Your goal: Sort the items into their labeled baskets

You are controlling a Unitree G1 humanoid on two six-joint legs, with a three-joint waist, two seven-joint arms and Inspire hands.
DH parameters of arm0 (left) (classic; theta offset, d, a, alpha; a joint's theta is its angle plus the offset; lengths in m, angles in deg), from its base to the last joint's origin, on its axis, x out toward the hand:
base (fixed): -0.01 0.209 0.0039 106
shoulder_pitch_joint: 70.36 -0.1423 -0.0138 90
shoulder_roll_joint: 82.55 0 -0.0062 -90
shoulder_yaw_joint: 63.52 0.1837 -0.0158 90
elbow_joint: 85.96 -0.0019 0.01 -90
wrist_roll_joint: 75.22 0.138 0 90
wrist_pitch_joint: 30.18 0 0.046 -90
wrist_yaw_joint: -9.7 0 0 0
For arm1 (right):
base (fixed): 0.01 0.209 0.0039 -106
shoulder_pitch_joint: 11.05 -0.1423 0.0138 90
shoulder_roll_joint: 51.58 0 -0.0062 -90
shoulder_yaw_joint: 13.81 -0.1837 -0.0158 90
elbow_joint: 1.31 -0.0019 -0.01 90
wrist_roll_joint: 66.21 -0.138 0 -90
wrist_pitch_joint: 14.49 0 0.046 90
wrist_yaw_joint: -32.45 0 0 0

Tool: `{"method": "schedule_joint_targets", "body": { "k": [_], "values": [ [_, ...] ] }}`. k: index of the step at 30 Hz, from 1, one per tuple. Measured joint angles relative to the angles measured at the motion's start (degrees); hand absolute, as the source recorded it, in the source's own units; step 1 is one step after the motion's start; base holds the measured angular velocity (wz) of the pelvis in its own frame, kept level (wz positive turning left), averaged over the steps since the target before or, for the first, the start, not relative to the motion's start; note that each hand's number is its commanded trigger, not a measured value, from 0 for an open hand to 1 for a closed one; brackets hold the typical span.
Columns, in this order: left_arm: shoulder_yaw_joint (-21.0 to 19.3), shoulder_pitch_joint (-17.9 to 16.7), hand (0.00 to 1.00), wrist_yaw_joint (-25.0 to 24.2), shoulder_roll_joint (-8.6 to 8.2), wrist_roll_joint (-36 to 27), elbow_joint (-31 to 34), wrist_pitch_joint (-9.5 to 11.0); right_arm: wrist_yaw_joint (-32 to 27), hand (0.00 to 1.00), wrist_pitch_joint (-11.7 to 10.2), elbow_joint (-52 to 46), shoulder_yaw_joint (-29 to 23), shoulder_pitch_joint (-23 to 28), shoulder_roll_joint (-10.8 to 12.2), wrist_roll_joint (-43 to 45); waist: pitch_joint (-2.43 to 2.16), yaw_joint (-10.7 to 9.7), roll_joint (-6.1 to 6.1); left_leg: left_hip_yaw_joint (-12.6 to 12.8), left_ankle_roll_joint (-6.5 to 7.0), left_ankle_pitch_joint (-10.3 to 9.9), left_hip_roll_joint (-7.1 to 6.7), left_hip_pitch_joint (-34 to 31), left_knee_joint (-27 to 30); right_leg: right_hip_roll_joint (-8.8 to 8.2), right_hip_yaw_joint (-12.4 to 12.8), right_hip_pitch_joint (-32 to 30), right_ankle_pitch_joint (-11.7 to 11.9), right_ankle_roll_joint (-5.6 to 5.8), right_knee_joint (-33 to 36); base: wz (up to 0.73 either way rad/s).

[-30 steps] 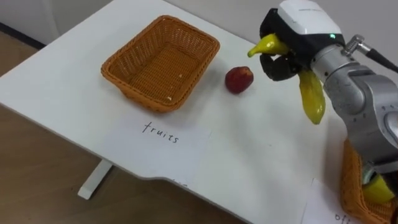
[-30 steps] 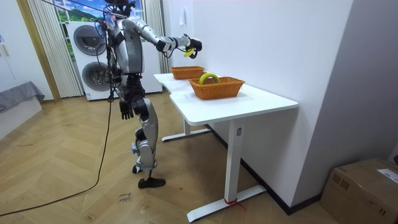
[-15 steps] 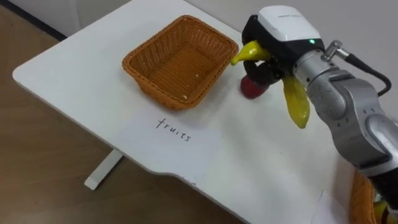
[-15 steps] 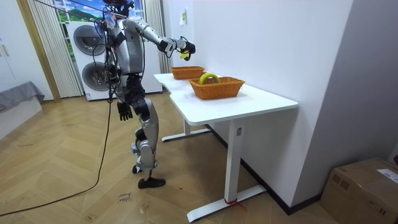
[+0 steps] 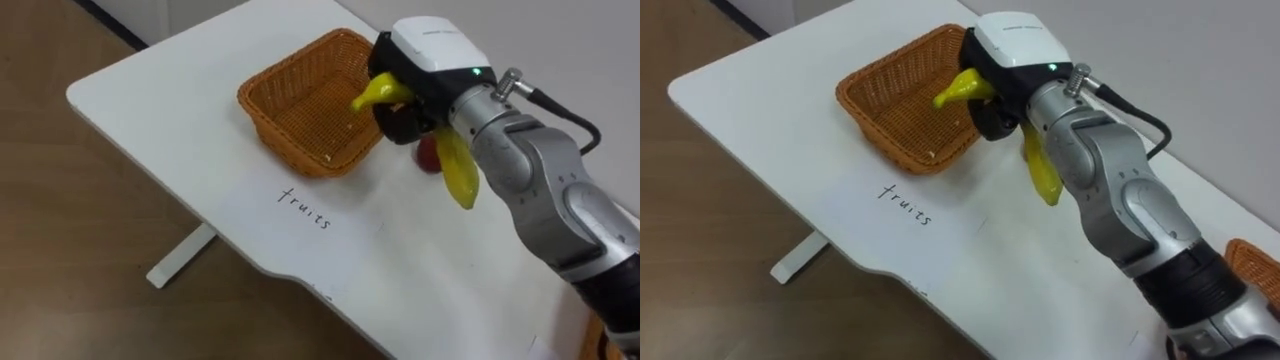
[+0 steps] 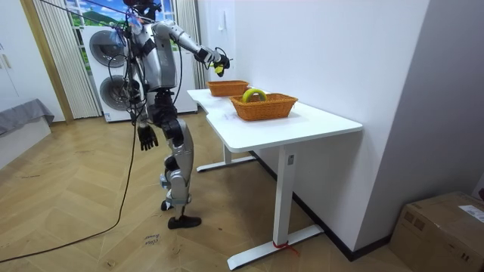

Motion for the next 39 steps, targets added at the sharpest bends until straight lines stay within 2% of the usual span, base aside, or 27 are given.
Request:
{"method": "schedule_joint_targets", "body": {
  "k": [8, 16, 17, 18, 21, 22, 24, 25, 39],
  "values": [
    [-1.0, -0.8, 0.00, 0.1, -0.04, 0.1, 0.1, 0.0, -0.7, 0.95, -0.2, 3.2, 0.0, -0.5, 0.0, -0.1, 0.04, 0.8, -0.11, -2.4, -0.12, 0.1, -0.22, 0.1, 0.0, 0.09, -1.4, 1.1, -0.1, 0.24, 0.0, 0.17],
    [-1.6, -2.0, 0.00, 0.0, -0.05, 0.6, 0.0, -0.2, -1.5, 0.80, 0.0, 6.1, 0.1, -2.0, 0.0, -0.4, 0.21, 2.9, -0.40, -4.0, -0.15, 0.1, -0.54, 0.0, -0.1, -0.07, -3.1, 1.4, -0.3, 0.48, -0.1, 0.09],
    [-1.9, -2.1, 0.00, 0.0, -0.05, 0.6, 0.0, -0.2, -1.5, 0.69, 0.0, 6.1, 0.1, -2.0, 0.0, -0.4, 0.21, 3.2, -0.40, -4.1, -0.12, 0.1, -0.65, 0.0, -0.1, -0.16, -3.1, 1.4, -0.4, 0.65, 0.0, 0.05],
    [-2.2, -2.1, 0.00, 0.0, -0.09, 0.6, 0.0, -0.3, -1.5, 0.64, 0.0, 6.2, 0.1, -2.0, 0.0, -0.4, 0.21, 3.5, -0.42, -4.1, -0.10, 0.1, -0.74, 0.0, -0.1, -0.23, -3.1, 1.4, -0.5, 0.78, 0.0, 0.05],
    [-3.3, -2.1, 0.00, 0.0, -0.13, 0.6, 0.1, -0.4, -1.6, 0.55, 0.0, 6.7, 0.1, -2.0, 0.0, -0.4, 0.22, 3.9, -0.42, -4.6, 0.01, 0.3, -1.03, 0.0, -0.1, -0.47, -3.5, 1.6, -0.7, 1.08, -0.1, 0.09],
    [-3.4, -2.1, 0.00, 0.0, -0.11, 0.6, 0.1, -0.5, -1.7, 0.35, 0.0, 7.1, 0.1, -2.0, 0.0, -0.4, 0.22, 3.9, -0.42, -4.7, 0.03, 0.4, -1.09, 0.1, -0.2, -0.53, -3.8, 1.8, -0.7, 1.08, 0.0, 0.10],
    [-3.4, -2.1, 0.00, 0.0, -0.14, 0.6, 0.0, -0.5, -1.9, 0.06, 0.0, 7.7, 0.1, -2.1, 0.0, -0.4, 0.22, 4.0, -0.42, -4.7, 0.06, 0.4, -1.09, 0.2, -0.2, -0.56, -3.9, 1.9, -0.7, 1.08, 0.0, 0.03],
    [-3.4, -2.1, 0.00, 0.0, -0.16, 0.6, 0.0, -0.5, -2.0, 0.00, -0.1, 8.0, 0.1, -2.1, 0.0, -0.4, 0.22, 4.0, -0.42, -4.7, 0.07, 0.4, -1.09, 0.2, -0.2, -0.58, -4.1, 2.0, -0.7, 1.08, 0.0, 0.00],
    [-3.3, -2.3, 0.00, 0.0, -0.18, 0.6, -0.7, -0.5, -5.2, 0.00, 0.3, 10.5, 0.7, -2.1, 0.2, -0.4, 0.31, 4.5, -0.30, -5.0, 0.06, 0.5, -1.44, 0.3, -0.1, -0.91, -4.2, 2.3, -0.9, 1.33, 0.0, 0.01]
  ]
}}
